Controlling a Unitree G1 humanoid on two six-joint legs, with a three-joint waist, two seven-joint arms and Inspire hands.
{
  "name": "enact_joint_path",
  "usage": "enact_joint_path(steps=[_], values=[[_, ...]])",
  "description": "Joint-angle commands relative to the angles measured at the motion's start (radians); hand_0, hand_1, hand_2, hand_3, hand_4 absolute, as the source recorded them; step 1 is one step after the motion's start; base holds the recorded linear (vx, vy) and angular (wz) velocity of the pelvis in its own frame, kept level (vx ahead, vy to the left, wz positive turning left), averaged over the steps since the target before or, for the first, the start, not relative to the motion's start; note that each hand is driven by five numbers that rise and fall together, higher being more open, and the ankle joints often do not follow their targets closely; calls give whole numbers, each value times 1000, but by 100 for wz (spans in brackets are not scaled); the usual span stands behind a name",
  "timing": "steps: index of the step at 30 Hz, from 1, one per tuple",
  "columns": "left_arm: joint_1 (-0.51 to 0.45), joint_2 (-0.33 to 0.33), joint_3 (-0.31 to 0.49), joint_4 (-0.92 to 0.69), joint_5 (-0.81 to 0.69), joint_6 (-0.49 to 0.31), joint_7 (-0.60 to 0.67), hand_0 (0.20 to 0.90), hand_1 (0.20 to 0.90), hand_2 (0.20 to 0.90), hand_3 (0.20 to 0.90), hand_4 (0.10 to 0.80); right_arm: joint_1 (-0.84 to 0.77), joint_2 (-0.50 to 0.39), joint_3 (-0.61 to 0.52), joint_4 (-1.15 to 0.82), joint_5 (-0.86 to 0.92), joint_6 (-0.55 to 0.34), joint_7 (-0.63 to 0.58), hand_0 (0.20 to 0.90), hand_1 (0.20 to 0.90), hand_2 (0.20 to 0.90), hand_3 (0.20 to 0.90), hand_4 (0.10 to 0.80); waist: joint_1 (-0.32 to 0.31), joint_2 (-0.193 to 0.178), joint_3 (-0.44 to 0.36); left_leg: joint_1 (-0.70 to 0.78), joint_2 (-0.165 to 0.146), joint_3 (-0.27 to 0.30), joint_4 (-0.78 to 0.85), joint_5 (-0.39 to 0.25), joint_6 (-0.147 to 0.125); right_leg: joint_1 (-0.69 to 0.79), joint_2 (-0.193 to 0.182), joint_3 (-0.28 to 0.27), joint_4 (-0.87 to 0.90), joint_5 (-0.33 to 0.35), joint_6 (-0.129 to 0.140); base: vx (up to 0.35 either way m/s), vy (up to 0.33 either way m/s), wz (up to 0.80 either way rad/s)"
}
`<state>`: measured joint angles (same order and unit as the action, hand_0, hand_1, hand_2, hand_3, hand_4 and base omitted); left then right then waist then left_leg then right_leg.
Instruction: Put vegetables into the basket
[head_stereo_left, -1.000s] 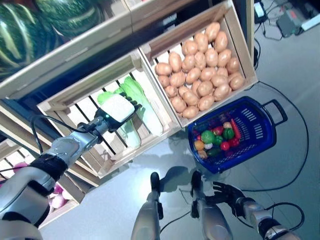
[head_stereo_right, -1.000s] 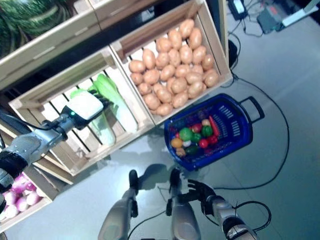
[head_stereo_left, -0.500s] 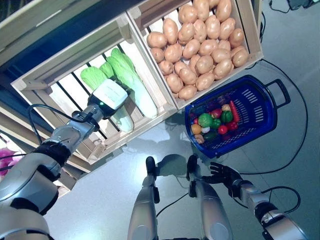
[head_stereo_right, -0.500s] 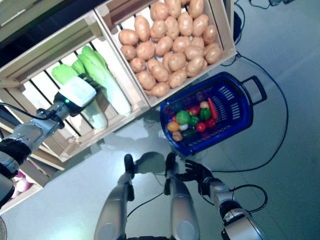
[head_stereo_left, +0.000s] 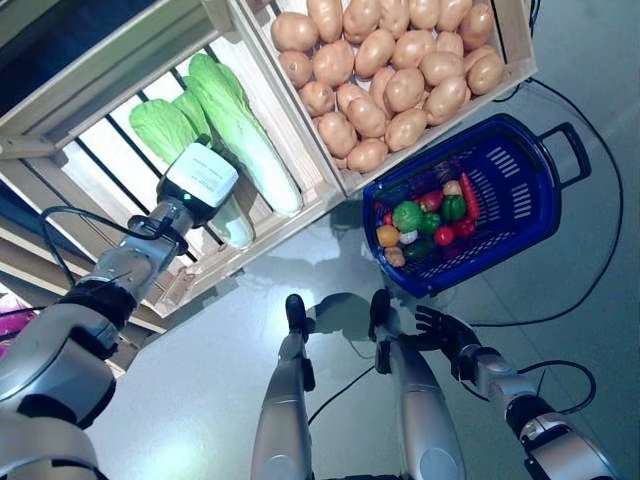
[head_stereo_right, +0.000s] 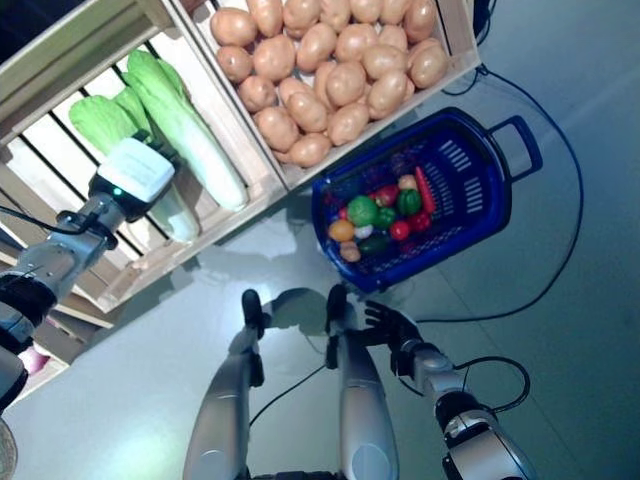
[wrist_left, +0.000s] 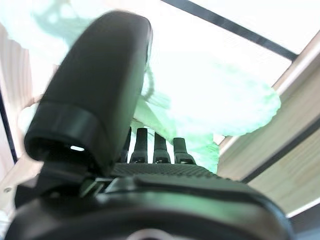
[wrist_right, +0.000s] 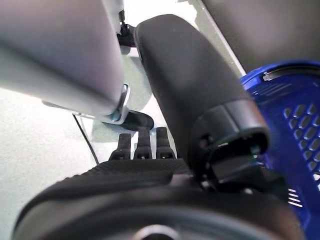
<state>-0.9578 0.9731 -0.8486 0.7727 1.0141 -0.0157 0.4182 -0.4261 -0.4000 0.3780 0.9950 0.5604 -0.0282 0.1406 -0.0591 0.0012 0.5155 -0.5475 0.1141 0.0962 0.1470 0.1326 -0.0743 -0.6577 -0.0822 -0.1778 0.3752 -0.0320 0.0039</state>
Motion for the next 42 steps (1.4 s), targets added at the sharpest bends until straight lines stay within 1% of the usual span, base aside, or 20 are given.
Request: enact_joint_path(steps=[1, 3, 4, 7, 8, 11, 14, 19, 21, 26, 29, 30, 31, 36, 40, 42], values=[[-94, 104, 119, -73, 19, 62, 32, 900, 900, 900, 900, 800, 46, -77, -14, -55, 60, -44, -23, 900, 900, 900, 900, 800, 3, 3, 5, -90, 4, 14, 149, -48, -54, 106, -18, 27, -91, -2, 47, -48, 13, 2], [-100, 112, 120, -80, 23, 70, 48, 900, 900, 900, 900, 800, 49, -80, -16, -60, 66, -49, -25, 900, 900, 900, 900, 800, 6, 3, 5, -97, 3, 13, 151, -48, -53, 96, -21, 24, -84, -2, 48, -48, 13, 2], [-101, 116, 125, -82, 23, 77, 81, 900, 900, 900, 900, 800, 53, -81, -17, -70, 70, -54, -27, 900, 900, 900, 900, 800, 8, 1, 5, -106, 3, 12, 155, -49, -51, 86, -22, 23, -75, -4, 49, -55, 17, 3], [-118, 116, 129, -64, 42, 63, 138, 900, 900, 900, 900, 800, 49, -84, -19, -89, 74, -53, -27, 900, 900, 900, 900, 800, 6, -8, 5, -128, 3, 9, 167, -50, -51, 67, -21, 22, -65, -5, 46, -49, 19, 3], [-124, 113, 133, -57, 46, 76, 159, 900, 900, 900, 900, 800, 47, -83, -21, -96, 78, -55, -27, 900, 900, 900, 900, 800, 8, -13, 5, -135, 3, 8, 170, -52, -49, 60, -19, 22, -57, -8, 45, 0, 0, 0], [-147, 109, 132, -20, 53, 69, 188, 900, 900, 900, 900, 800, 47, -81, -20, -102, 93, -63, -31, 900, 900, 900, 900, 800, 6, -22, 5, -146, 5, 9, 183, -59, -46, 45, -16, 27, -36, -15, 45, -10, 9, 1], [-174, 107, 126, 15, 65, 65, 197, 900, 900, 900, 900, 800, 55, -77, -22, -126, 104, -69, -45, 900, 900, 900, 900, 800, 4, -31, 5, -170, 6, 2, 192, -56, -43, 19, -14, 26, -22, -10, 45, 0, 0, 0], [-166, 110, 128, 45, 66, 79, 199, 900, 900, 900, 900, 800, 69, -72, -24, -163, 108, -72, -69, 900, 900, 900, 900, 800, -1, -38, 5, -185, 5, 1, 206, -64, -41, -1, -17, 28, -9, -10, 50, 0, 0, 0], [-163, 110, 126, 57, 56, 103, 205, 900, 900, 900, 900, 800, 71, -79, -26, -183, 114, -70, -80, 900, 900, 900, 900, 800, -4, -40, 5, -196, 4, 0, 209, -66, -39, -16, -21, 32, -7, -6, 51, 0, 0, 0], [-162, 112, 134, 73, 74, 122, 210, 900, 900, 900, 900, 800, 72, -89, -32, -200, 125, -74, -79, 900, 900, 900, 900, 800, -6, -42, 5, -205, 4, 4, 208, -66, -36, -33, -25, 31, 1, -6, 54, 0, 0, 0], [-177, 107, 129, 97, 66, 147, 217, 900, 900, 900, 900, 800, 75, -93, -36, -214, 128, -73, -84, 900, 900, 900, 900, 800, -8, -41, 5, -213, 4, 3, 213, -67, -37, -45, -27, 31, 13, -9, 56, 0, 0, 0], [-178, 108, 130, 100, 58, 156, 220, 408, 408, 408, 408, 472, 78, -93, -35, -225, 130, -68, -91, 900, 900, 900, 900, 800, -9, -42, 5, -217, 4, 1, 216, -67, -36, -49, -28, 31, 17, -9, 56, 0, 0, 0], [-179, 106, 134, 100, 58, 157, 218, 300, 300, 300, 300, 400, 79, -92, -33, -228, 133, -67, -96, 900, 900, 900, 900, 800, -9, -42, 5, -218, 4, 0, 215, -67, -37, -49, -28, 31, 16, -9, 56, 0, 0, 0], [-185, 107, 133, 108, 49, 156, 218, 300, 300, 300, 300, 400, 85, -88, -35, -225, 139, -80, -95, 900, 900, 900, 900, 800, -10, -44, 5, -213, 7, 4, 210, -65, -39, -39, -30, 25, 5, -7, 56, 0, 0, 0], [-185, 96, 138, 127, 50, 165, 224, 300, 300, 300, 300, 400, 77, -86, -36, -213, 146, -86, -93, 900, 900, 900, 900, 800, -8, -42, 5, -210, 6, 7, 207, -63, -39, -37, -30, 24, 9, -10, 56, 0, 0, 0], [-179, 95, 141, 124, 27, 177, 229, 300, 300, 300, 300, 400, 81, -88, -39, -217, 147, -83, -95, 900, 900, 900, 900, 800, -7, -41, 5, -207, 6, 6, 207, -63, -39, -34, -31, 23, 11, -12, 55, 0, 0, 0]])
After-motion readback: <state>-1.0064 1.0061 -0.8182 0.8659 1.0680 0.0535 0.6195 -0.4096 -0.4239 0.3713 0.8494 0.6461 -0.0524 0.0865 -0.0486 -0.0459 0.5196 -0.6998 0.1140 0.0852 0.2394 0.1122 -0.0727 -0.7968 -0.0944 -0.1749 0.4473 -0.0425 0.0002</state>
